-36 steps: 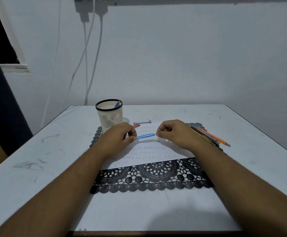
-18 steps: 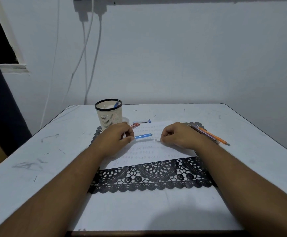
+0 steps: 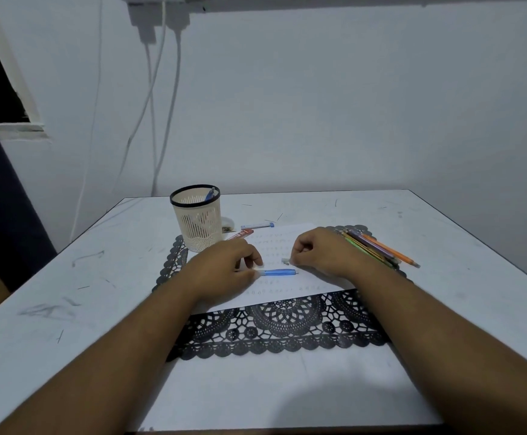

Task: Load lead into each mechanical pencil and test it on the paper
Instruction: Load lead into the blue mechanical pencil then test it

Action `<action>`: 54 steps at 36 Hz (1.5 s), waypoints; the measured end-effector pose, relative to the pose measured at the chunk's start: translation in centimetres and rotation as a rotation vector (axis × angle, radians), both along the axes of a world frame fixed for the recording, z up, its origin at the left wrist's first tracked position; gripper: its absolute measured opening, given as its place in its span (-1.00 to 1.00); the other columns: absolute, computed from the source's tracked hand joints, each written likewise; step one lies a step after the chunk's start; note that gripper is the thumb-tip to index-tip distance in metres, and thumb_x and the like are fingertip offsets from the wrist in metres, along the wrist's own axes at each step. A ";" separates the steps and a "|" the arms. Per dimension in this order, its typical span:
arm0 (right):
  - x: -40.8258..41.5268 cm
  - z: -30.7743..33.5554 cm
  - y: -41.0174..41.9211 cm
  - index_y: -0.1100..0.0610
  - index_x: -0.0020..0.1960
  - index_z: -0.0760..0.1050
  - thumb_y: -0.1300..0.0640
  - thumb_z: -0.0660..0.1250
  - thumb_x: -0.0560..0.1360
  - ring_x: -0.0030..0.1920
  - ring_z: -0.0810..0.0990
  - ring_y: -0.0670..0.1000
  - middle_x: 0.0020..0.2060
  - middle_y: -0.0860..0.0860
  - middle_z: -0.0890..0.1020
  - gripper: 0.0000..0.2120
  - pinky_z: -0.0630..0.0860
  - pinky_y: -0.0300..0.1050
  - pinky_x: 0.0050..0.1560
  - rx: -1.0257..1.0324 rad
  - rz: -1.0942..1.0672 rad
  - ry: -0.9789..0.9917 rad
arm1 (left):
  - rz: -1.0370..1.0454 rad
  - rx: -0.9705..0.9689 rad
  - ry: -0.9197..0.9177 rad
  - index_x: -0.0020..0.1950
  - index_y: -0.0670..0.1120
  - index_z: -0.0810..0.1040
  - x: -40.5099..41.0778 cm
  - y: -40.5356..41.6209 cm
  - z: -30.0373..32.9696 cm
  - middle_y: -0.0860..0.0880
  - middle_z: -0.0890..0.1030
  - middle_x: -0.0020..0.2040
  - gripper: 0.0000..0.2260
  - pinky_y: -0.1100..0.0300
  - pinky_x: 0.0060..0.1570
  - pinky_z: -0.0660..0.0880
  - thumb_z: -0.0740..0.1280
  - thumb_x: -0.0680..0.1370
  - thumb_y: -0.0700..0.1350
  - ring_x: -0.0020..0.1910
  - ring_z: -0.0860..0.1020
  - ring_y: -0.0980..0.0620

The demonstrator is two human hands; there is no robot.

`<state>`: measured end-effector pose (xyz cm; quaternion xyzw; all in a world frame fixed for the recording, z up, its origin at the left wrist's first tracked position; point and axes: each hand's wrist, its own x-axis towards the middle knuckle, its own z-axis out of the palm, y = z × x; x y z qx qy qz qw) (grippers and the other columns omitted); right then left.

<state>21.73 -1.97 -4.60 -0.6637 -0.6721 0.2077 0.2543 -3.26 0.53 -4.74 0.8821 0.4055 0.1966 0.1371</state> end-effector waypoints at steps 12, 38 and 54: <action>0.2 0.6 0.9 0.02 -0.13 0.69 0.09 0.44 0.56 -0.10 0.63 -0.12 -0.14 -0.13 0.72 -0.89 0.44 -0.17 -0.20 0.059 -0.033 0.052 | -0.045 -0.001 -0.048 0.03 0.13 0.67 0.0 0.3 -0.4 0.20 0.58 -0.12 -0.92 0.33 -0.24 0.37 0.41 0.60 -0.06 -0.15 0.49 0.27; -7.4 3.0 10.8 0.01 0.24 0.58 -0.08 0.31 0.67 0.32 0.37 0.05 0.26 0.01 0.49 -0.77 0.40 -0.03 0.03 0.155 0.397 -0.814 | -0.025 -0.064 -0.148 -0.01 0.12 0.67 -1.8 2.1 -0.8 0.12 0.61 -0.11 -0.90 0.05 -0.13 0.57 0.49 0.49 0.02 -0.16 0.57 0.12; -3.8 2.8 2.2 -0.03 0.11 0.65 -0.02 0.39 0.64 -0.14 0.54 -0.15 -0.14 -0.19 0.61 -0.89 0.45 -0.24 -0.13 0.310 0.269 -0.107 | 0.054 0.353 -0.211 0.36 0.05 0.55 -1.0 2.2 0.0 0.13 0.56 0.22 -0.63 0.18 0.07 0.47 0.44 0.58 0.09 0.13 0.50 0.15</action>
